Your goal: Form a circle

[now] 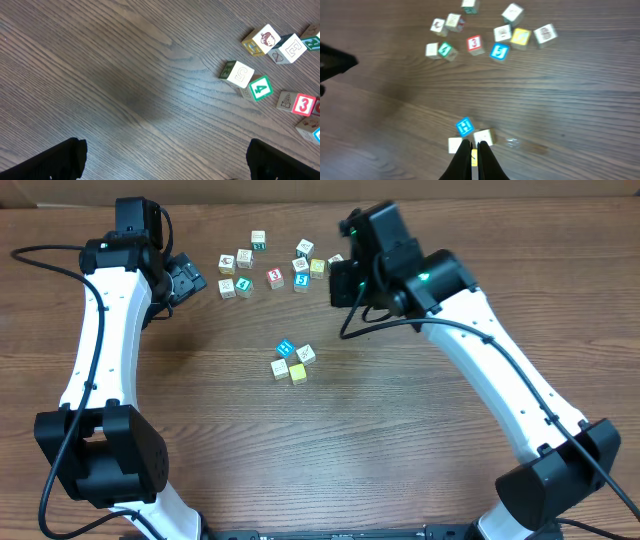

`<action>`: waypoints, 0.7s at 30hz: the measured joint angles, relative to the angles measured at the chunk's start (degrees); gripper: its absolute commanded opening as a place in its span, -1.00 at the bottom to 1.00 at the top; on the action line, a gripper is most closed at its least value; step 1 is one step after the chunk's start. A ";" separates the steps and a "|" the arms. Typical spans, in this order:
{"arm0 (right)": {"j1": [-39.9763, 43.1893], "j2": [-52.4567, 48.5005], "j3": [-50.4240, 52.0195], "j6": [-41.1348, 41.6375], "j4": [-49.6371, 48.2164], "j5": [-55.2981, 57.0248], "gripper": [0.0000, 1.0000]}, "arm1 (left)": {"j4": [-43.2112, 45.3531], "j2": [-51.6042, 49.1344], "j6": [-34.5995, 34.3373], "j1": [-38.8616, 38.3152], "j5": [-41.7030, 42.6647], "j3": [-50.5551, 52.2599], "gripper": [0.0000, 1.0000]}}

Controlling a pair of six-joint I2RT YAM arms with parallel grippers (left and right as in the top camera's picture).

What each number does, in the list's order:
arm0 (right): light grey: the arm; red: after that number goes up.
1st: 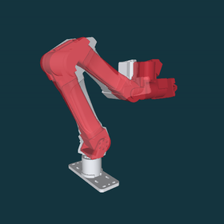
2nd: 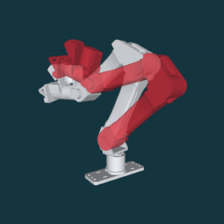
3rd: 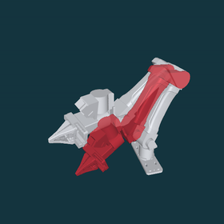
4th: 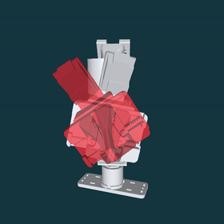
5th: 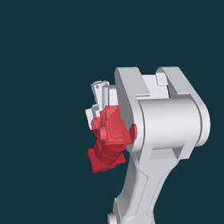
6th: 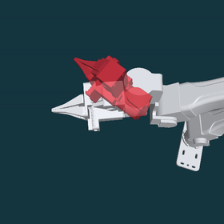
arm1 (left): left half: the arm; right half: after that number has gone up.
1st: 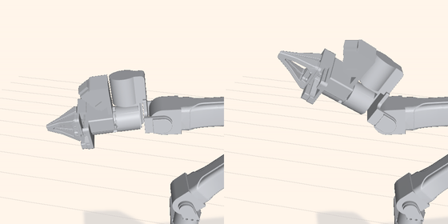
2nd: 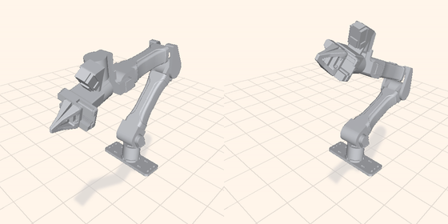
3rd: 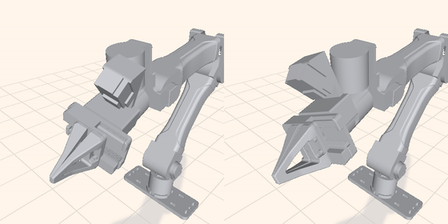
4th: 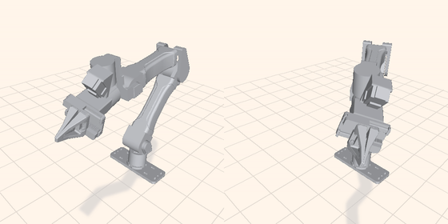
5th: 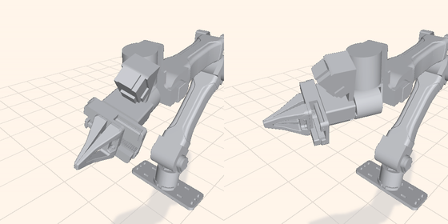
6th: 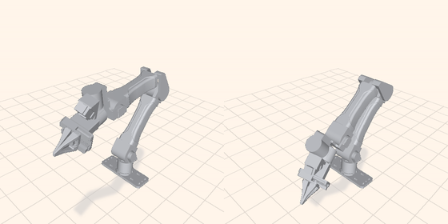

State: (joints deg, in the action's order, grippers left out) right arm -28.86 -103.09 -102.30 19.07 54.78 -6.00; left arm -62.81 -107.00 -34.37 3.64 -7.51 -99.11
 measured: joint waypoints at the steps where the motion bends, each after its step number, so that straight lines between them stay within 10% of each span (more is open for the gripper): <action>1: 0.37 -0.50 0.00 -0.42 -0.09 -0.02 -0.92 | 0.00 0.00 0.00 0.00 0.00 0.00 0.99; 21: -2.91 -23.50 2.58 -9.11 -1.81 -2.08 -0.91 | 0.00 0.00 0.00 0.00 0.00 0.00 0.99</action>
State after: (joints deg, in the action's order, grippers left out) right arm -31.77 -126.58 -99.72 9.96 52.97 -8.08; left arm -62.81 -107.00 -34.37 3.64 -7.51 -99.11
